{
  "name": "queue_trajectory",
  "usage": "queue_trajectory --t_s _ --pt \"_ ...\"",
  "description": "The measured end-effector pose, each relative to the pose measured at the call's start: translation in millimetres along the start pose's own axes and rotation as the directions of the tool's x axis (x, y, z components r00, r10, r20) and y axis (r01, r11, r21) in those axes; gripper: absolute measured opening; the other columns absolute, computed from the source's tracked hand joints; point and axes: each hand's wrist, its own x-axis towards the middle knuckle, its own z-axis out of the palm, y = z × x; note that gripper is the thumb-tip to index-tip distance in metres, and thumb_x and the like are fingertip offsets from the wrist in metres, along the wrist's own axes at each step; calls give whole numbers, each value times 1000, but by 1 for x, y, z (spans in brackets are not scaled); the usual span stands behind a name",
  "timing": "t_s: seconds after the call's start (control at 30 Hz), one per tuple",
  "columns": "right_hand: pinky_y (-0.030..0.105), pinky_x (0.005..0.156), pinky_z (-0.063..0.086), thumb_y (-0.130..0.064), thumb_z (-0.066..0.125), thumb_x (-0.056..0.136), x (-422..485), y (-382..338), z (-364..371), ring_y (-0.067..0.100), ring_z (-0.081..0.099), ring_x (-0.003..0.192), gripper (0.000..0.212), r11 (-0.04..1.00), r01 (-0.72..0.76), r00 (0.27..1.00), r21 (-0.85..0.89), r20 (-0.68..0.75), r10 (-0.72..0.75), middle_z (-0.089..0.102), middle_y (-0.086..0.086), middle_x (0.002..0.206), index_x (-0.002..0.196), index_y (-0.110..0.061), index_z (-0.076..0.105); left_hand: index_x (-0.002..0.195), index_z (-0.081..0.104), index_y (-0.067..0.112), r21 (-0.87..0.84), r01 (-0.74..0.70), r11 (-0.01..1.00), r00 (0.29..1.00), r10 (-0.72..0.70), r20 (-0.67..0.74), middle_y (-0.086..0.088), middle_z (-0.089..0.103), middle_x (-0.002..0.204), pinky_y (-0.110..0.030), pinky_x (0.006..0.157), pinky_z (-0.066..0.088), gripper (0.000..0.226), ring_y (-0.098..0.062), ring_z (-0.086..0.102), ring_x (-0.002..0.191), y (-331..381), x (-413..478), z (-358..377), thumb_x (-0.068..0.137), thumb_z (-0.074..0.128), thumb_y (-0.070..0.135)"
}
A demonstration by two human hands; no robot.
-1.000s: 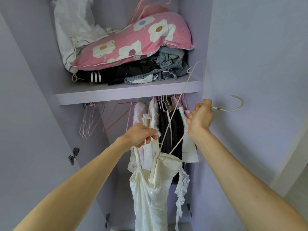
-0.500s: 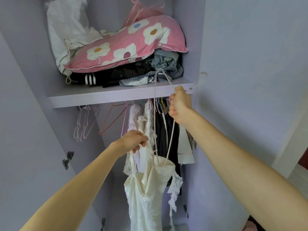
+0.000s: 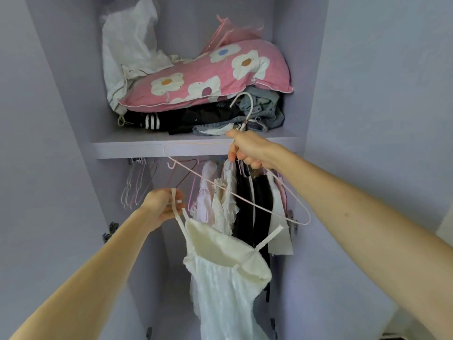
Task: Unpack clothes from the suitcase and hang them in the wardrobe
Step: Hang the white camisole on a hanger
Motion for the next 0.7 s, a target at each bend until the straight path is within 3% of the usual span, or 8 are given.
queue_trajectory --t_s 0.13,0.27,0.53,0.7 --pt "20 42 15 -38 40 93 -3 11 -4 14 17 40 53 998 47 998 -48 -32 -49 29 -4 46 67 -2 69 108 63 2 -105 -21 994 1000 19 -15 -12 67 103 -34 61 56 33 -26 70 78 -3 2 -16 98 35 -12" --pt "20 43 14 -32 43 89 -1 12 -2 14 14 41 50 996 69 997 -59 -14 -70 26 -4 43 69 4 71 110 64 1 -165 -58 985 997 48 -63 -15 69 106 -30 56 60 25 -25 74 74 3 3 -33 98 46 -10" --pt "22 46 13 -30 44 87 1 7 17 15 14 41 49 992 93 994 -81 67 -88 24 -3 42 57 0 68 112 63 -2 -187 -111 976 993 116 14 -16 68 96 -31 65 62 19 -22 74 71 15 -9 -43 98 50 -5" --pt "21 42 19 -31 44 87 -2 5 19 15 17 37 51 985 143 989 -97 -32 -146 26 -6 37 55 0 69 113 64 1 -169 -122 978 992 126 14 -10 72 102 -32 72 62 21 -21 73 73 14 -8 -55 98 51 -5"
